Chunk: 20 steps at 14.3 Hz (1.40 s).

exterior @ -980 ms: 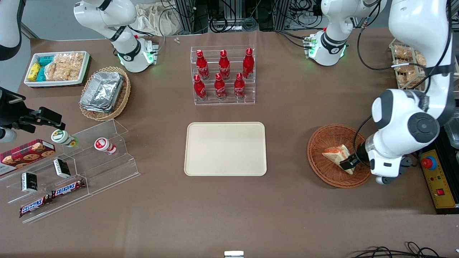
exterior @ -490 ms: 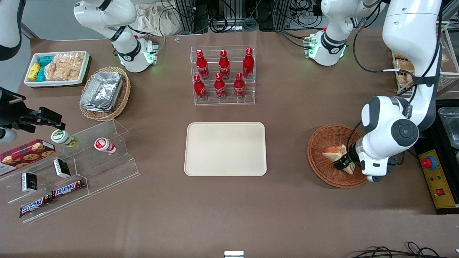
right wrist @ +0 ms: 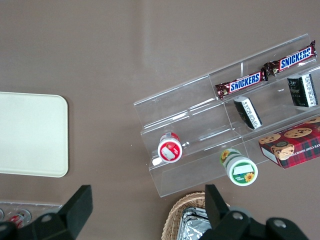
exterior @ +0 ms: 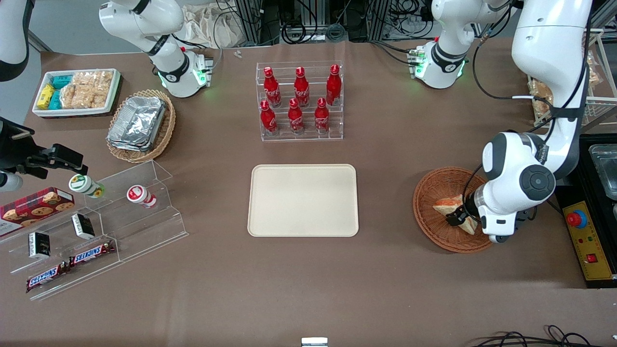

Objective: Place sandwich from basket to tray
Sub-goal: 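Close the left gripper on the sandwich's upright edge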

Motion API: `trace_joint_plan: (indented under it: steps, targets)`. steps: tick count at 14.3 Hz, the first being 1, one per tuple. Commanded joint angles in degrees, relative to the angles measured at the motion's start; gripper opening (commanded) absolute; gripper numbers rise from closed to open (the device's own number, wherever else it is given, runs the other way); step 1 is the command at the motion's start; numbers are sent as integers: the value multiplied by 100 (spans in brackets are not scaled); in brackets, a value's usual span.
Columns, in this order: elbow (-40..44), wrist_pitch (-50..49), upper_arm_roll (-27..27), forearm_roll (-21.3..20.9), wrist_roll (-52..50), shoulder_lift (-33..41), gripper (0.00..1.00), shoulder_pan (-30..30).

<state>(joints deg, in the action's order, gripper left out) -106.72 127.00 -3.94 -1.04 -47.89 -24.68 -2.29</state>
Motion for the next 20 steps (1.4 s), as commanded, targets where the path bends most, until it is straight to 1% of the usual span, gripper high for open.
trace_joint_plan:
  steps: [1, 4, 5, 6, 8, 9, 10, 14, 16, 20]
  targets:
    - [-42, 158, -19, -80, -159, -107, 100, 18]
    - [-42, 369, -10, -80, -369, -248, 100, 18]
    - [-24, 378, -10, -80, -396, -266, 93, 18]
    - [-24, 378, -10, -80, -397, -275, 74, 18]
    - [-7, 378, -10, -71, -493, -266, 23, 18]
    - [-6, 378, -10, -80, -528, -275, 3, 18]
    - [-6, 378, -10, -97, -528, -266, 0, 18]
    - [160, 195, -10, -106, -520, -178, 0, 18]
    - [457, -444, -10, -98, -485, 41, 0, 18]
    - [1765, -2202, -54, -28, -449, 174, 0, 0]
